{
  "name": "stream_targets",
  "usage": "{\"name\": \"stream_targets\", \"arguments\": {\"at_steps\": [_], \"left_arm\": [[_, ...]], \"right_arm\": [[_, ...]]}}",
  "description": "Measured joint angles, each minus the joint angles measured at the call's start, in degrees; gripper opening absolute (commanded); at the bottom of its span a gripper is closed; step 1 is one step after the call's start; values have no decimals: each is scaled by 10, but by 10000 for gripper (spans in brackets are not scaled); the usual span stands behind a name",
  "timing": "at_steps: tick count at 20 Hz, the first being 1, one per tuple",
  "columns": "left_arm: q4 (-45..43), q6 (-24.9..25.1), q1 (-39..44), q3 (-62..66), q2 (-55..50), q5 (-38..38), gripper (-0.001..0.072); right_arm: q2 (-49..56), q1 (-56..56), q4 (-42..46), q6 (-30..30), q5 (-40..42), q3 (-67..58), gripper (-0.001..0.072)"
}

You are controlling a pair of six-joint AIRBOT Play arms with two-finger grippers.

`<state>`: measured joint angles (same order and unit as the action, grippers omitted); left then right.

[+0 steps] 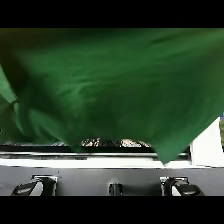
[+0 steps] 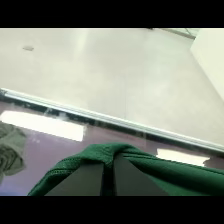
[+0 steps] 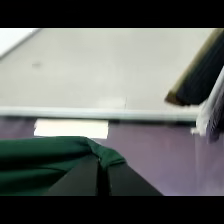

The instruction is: Fold the clothes and pants, and hang the long-sleeved shirts on hangers.

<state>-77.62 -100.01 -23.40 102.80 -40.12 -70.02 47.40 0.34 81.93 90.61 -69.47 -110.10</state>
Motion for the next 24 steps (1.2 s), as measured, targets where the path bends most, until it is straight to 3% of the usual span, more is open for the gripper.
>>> {"name": "stream_targets", "arguments": {"at_steps": [6,14,19,24], "left_arm": [[44,43,11,-117,-101,-10,15],[51,113,86,-241,-390,171,17],[51,146,108,-251,-493,239,17],[52,155,96,-253,-505,198,18]], "right_arm": [[183,0,10,3,-53,38,27],[456,0,18,18,47,95,26],[528,0,29,20,101,99,27],[542,0,38,22,48,100,27]]}}
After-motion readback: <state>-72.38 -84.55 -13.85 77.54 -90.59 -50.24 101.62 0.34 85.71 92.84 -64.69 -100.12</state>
